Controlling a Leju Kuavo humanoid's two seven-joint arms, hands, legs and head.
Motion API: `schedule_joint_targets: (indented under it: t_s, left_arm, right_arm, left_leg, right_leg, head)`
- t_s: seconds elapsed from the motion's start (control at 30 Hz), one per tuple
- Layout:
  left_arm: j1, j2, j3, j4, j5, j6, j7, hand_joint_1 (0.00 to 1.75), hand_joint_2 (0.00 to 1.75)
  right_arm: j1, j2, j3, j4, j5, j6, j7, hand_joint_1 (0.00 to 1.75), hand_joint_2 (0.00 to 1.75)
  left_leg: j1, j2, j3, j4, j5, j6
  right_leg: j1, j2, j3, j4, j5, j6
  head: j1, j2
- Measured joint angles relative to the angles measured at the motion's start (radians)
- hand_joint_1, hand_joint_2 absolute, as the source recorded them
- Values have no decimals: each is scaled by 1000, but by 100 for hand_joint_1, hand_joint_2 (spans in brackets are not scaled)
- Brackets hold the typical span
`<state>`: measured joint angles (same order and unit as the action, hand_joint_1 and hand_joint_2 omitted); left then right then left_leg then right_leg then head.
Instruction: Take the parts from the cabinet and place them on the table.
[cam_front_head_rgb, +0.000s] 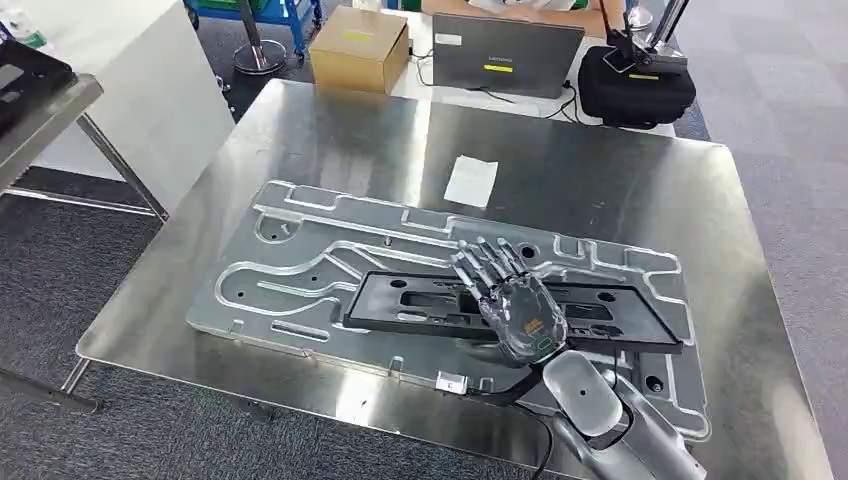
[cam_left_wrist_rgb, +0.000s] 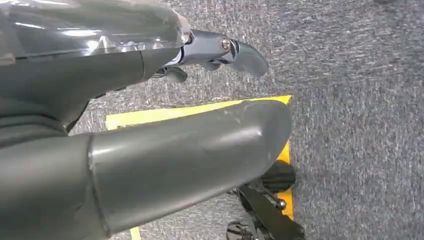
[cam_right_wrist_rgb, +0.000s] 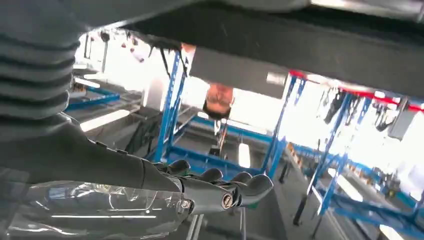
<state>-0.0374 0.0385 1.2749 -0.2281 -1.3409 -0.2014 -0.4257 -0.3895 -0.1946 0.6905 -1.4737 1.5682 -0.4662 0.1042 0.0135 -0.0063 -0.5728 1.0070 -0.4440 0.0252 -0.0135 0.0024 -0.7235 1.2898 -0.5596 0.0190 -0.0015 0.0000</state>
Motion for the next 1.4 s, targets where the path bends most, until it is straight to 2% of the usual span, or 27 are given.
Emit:
schedule_joint_targets:
  t_s: [0.07,0.1,0.13,0.2,0.27,0.33,0.4,0.43,0.47,0.5,0.53,0.6,0.63,0.67,0.77,0.8,0.87,0.93,0.97,1.0,1.03,1.1,1.13,1.27,1.3,1.33,1.4]
  left_arm:
    - [0,0,3,0,0,-4,0,0,0]
    - [0,0,5,0,1,-7,0,0,0]
    - [-1,-2,5,0,1,-10,0,0,0]
    - [0,-2,6,0,1,-13,0,0,0]
    - [0,-1,7,0,1,-17,-1,0,0]
    - [3,0,10,0,1,-28,-2,0,0]
    - [1,1,15,0,1,-33,-2,0,0]
    - [2,0,17,0,1,-33,-2,0,0]
    - [3,0,19,0,1,-34,-1,0,0]
    - [5,1,20,0,0,-36,-1,0,0]
    - [5,1,21,0,0,-36,-1,0,0]
    - [3,2,22,0,1,-36,-3,0,0]
    - [0,2,22,0,1,-36,-4,0,0]
    - [0,1,23,0,2,-36,-8,0,0]
    - [4,0,24,0,3,-35,-9,0,0]
    - [3,0,24,0,3,-36,-9,0,0]
    - [2,0,25,0,4,-34,-9,0,0]
    - [4,-1,29,0,7,-33,-8,0,0]
    - [4,-2,30,0,8,-33,-8,0,0]
    - [5,-2,31,0,8,-33,-8,0,0]
    - [6,-3,32,0,10,-31,-9,0,0]
    - [7,-4,35,0,15,-30,-13,0,0]
    - [8,-11,40,0,20,-36,-17,0,0]
    - [7,-14,48,0,21,-45,-27,0,0]
    - [8,-13,49,0,21,-47,-27,0,0]
    - [9,-14,49,0,21,-48,-27,0,0]
    - [9,-13,49,0,21,-48,-27,0,0]
  right_arm:
    - [5,7,-15,1,0,0,-12,0,0]
    - [6,10,-26,1,0,0,-15,0,0]
    - [6,14,-34,1,0,0,-18,0,0]
    - [15,25,-44,0,0,-2,-24,0,0]
    - [25,30,-52,0,0,-3,-28,0,0]
    - [31,43,-63,0,0,-2,-36,0,0]
    - [39,54,-71,0,0,-1,-45,0,0]
    - [44,57,-73,0,-2,0,-47,0,0]
    - [49,59,-75,1,-3,1,-47,0,0]
    - [53,62,-79,1,-5,2,-50,0,0]
    - [54,65,-81,1,-12,9,-52,0,0]
    - [54,74,-91,0,-41,36,-57,0,0]
    - [54,79,-100,0,-61,54,-57,0,0]
    - [52,82,-107,0,-84,75,-58,0,0]
    - [52,93,-125,0,-116,104,-59,0,0]
    - [53,94,-130,0,-120,106,-59,0,0]
    - [52,98,-139,0,-150,127,-60,0,0]
    - [58,107,-147,0,-185,155,-56,0,0]
    - [64,111,-147,1,-196,162,-55,0,0]
    - [69,115,-147,0,-204,165,-53,0,0]
    - [74,117,-147,0,-209,165,-50,0,0]
    - [77,123,-148,-3,-216,159,-46,0,0]
    - [79,125,-148,-9,-216,150,-47,0,0]
    - [103,136,-147,-28,-216,132,-47,0,0]
    - [105,139,-147,-30,-216,132,-46,0,0]
    - [106,142,-147,-33,-216,132,-47,0,0]
    - [107,148,-147,-35,-216,131,-47,0,0]
  left_leg:
    - [-2,-1,1,5,-2,-3]
    - [-3,-1,1,7,-5,-6]
    - [-11,-1,-5,14,-8,-12]
    - [-8,0,-5,12,-7,-20]
    - [-10,-2,-3,10,-2,-31]
    - [-6,1,-26,83,-63,-43]
    - [-2,1,-82,229,-150,-53]
    - [-2,1,-107,293,-177,-56]
    - [0,2,-114,321,-181,-60]
    - [3,2,-97,298,-160,-61]
    - [6,2,-59,231,-123,-62]
    - [12,2,42,50,-54,-63]
    - [6,1,49,24,-75,-60]
    - [4,-3,45,19,-64,-46]
    - [0,-1,38,16,-50,-22]
    - [5,2,42,10,-40,-11]
    - [4,3,31,8,-31,0]
    - [0,4,19,9,-24,3]
    - [-3,3,15,10,-22,4]
    - [-4,3,13,10,-20,3]
    - [-7,2,14,10,-20,3]
    - [-12,1,17,12,-16,2]
    - [-12,2,13,12,-16,1]
    - [-12,1,4,12,-4,-20]
    - [-15,1,1,19,-17,-27]
    - [-13,1,-7,40,-46,-32]
    - [-8,1,-52,165,-136,-40]
  right_leg:
    - [1,0,85,-161,84,-10]
    - [3,0,128,-241,108,-19]
    - [11,-1,137,-267,93,-23]
    - [12,0,133,-266,96,-25]
    - [7,-1,136,-273,104,-37]
    - [1,-5,137,-278,112,-48]
    - [2,-6,131,-276,114,-51]
    - [2,-8,127,-274,115,-51]
    - [2,-8,122,-270,116,-50]
    - [1,-9,117,-266,117,-49]
    - [0,-8,113,-261,118,-48]
    - [-3,-8,107,-252,117,-42]
    - [4,-7,104,-251,119,-34]
    - [5,-6,102,-249,122,-28]
    - [1,-4,101,-260,138,-5]
    - [-3,-4,95,-251,130,-1]
    - [-1,-3,57,-160,51,3]
    - [-1,-3,-10,1,-27,7]
    - [0,-4,-26,46,-36,6]
    - [1,-3,-18,39,-23,3]
    - [2,-3,13,-8,7,-3]
    - [12,-3,114,-188,89,-26]
    - [17,-3,142,-247,88,-43]
    - [22,-2,139,-264,101,-45]
    - [7,-7,141,-281,114,-51]
    - [8,-8,137,-285,120,-57]
    - [8,-10,122,-284,130,-61]
  head:
    - [0,0]
    - [0,0]
    - [-1,0]
    - [-2,0]
    - [-2,0]
    - [-7,0]
    - [-10,0]
    - [-10,0]
    - [-10,0]
    - [-10,0]
    - [-10,0]
    - [-11,0]
    - [-11,0]
    - [-9,0]
    - [-10,0]
    - [-10,0]
    - [-2,0]
    - [-2,0]
    - [-2,0]
    - [-2,0]
    - [-2,0]
    - [-2,0]
    - [-3,0]
    - [-2,0]
    - [-3,0]
    - [-3,0]
    - [-9,0]
